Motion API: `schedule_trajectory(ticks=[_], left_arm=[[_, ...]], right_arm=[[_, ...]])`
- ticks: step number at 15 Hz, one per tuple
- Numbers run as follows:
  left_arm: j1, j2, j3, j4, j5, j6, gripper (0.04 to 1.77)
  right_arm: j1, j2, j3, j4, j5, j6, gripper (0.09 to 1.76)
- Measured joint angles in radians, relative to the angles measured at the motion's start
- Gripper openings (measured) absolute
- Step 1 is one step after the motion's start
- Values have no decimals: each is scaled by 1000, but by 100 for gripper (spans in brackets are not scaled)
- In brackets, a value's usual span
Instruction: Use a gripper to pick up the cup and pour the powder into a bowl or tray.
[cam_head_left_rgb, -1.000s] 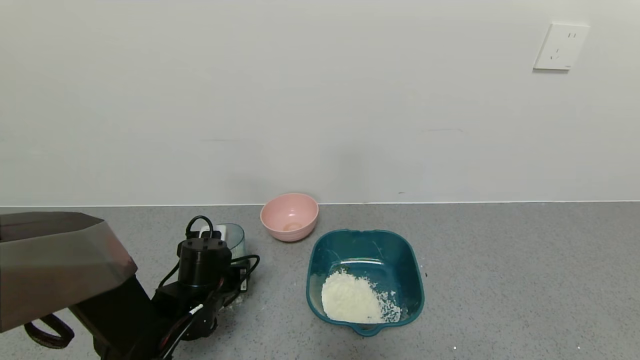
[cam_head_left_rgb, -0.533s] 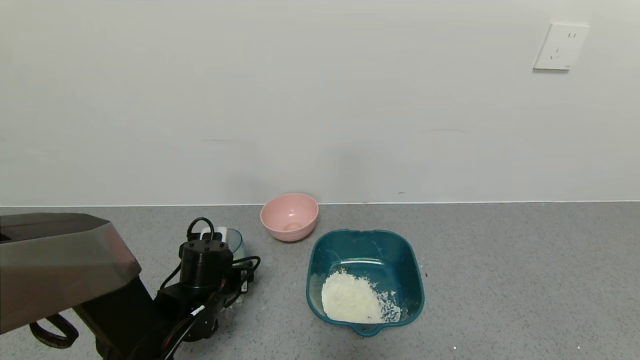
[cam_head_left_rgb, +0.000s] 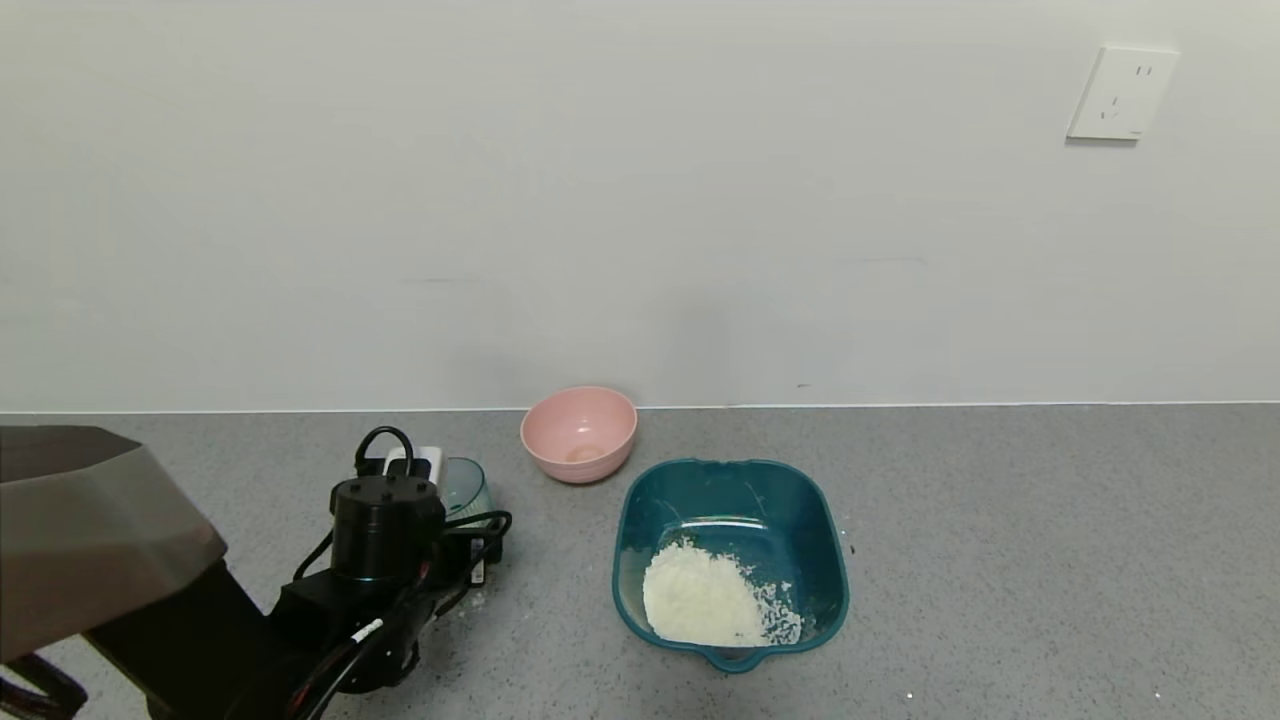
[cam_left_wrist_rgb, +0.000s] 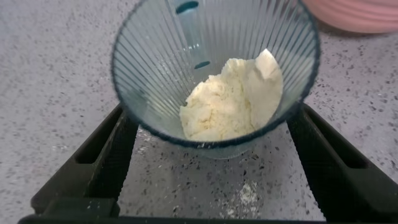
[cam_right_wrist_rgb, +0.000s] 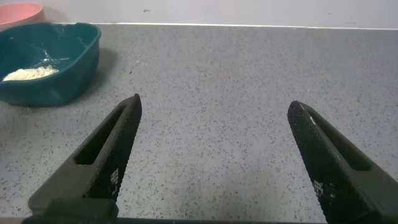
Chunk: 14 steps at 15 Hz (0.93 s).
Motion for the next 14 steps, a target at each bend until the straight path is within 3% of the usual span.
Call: schedule_trajectory(ticks=[10, 14], left_arm=[[-10, -317, 182, 15, 4, 82, 170], [-10, -449, 210, 118, 5, 82, 170]], right_arm=[[0, 0, 0, 0, 0, 0, 171], [0, 0, 0, 0, 0, 0, 171]])
